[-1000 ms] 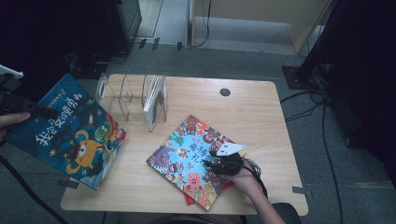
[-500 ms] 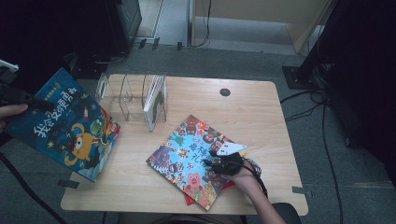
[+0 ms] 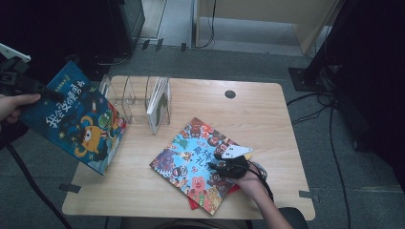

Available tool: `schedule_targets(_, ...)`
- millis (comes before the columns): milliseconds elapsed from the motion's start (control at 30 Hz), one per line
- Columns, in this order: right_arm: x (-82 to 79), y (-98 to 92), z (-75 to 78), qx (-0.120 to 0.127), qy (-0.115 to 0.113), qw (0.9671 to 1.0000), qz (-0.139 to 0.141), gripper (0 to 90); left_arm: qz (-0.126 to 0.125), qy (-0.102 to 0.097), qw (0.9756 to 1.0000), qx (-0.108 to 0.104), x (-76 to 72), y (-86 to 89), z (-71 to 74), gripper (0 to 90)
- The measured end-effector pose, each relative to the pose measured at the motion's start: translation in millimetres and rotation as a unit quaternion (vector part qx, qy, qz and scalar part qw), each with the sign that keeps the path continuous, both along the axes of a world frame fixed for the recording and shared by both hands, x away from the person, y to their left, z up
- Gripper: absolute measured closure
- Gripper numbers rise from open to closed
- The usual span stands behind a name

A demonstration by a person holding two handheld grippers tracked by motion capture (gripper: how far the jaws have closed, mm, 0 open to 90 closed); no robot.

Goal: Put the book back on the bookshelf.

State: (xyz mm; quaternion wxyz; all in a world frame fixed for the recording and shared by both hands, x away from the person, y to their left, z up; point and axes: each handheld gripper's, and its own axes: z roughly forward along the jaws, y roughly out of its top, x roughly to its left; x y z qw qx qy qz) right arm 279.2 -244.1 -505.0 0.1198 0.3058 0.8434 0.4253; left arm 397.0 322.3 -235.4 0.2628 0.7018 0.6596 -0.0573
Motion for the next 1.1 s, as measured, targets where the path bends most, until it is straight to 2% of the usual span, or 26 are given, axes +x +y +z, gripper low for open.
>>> schedule_targets(367,0.1,0.2,0.0,0.0,0.0,1.0,-0.001,56.5,0.012,-0.014,0.9998,-0.006,17.5,-3.3,1.0,80.6)
schedule_targets(900,-1.8,2.7,0.1,-0.009,-0.008,0.9999,-0.004,56.4,0.032,-0.03,0.999,0.004,45.9,-8.6,3.2,81.5)
schedule_targets(1100,-2.9,3.3,0.0,-0.01,-0.009,0.9999,-0.008,56.2,0.038,-0.033,0.9987,0.008,57.4,-10.6,-1.3,81.4)
